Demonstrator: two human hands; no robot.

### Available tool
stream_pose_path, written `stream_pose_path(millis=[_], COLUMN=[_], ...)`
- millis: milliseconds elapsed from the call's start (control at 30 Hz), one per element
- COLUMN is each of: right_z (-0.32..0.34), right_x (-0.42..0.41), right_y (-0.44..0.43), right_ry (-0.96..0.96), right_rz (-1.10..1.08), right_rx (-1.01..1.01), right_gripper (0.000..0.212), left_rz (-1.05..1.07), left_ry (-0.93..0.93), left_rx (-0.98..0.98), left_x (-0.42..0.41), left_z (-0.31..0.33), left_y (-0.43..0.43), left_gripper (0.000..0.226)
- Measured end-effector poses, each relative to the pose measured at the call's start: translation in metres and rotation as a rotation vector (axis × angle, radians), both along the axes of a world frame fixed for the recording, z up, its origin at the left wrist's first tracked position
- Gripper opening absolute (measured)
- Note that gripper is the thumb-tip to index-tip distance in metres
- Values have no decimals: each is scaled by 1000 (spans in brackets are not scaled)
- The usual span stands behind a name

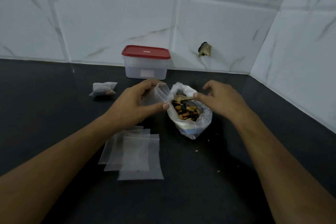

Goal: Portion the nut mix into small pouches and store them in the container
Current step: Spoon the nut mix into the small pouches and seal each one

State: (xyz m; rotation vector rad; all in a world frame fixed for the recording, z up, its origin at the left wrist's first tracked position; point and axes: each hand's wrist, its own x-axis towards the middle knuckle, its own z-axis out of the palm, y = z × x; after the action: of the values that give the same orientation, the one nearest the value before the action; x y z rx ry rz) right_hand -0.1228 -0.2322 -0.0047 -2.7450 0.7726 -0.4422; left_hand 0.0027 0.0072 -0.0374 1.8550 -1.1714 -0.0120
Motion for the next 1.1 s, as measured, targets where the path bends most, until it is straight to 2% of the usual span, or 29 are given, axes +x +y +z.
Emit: stream_pose_path(millis=[100, 167, 367, 500, 633, 833, 933, 1100], right_z=[-1, 1, -1, -2, -7, -6, -7, -9], right_x=[-1, -2, 2, 8, 10, 10, 9, 10], right_y=[-4, -5, -3, 3, 9, 3, -1, -5], right_ry=[96, 55, -370, -504, -514, -505, -499, -516], right_rz=[-51, -43, 85, 199, 266, 246, 215, 168], right_rx=[-4, 44, 387, 620, 621, 443, 469, 627], right_gripper=[46, 36, 11, 7, 11, 18, 21, 26], left_rz=[1, -2, -8, -29, -43, -68, -79, -87], left_ry=[2, 3, 21, 17, 28, 48, 50, 53], left_rx=[13, 23, 42, 61, 70, 79, 84, 84], left_x=[0, 0, -1, -1, -2, -2, -3, -2], left_z=[-1, -1, 0, -1, -1, -1, -1, -2], left_y=[0, 0, 0, 0, 1, 1, 0, 0], left_gripper=[66, 67, 66, 65, 63, 64, 60, 58])
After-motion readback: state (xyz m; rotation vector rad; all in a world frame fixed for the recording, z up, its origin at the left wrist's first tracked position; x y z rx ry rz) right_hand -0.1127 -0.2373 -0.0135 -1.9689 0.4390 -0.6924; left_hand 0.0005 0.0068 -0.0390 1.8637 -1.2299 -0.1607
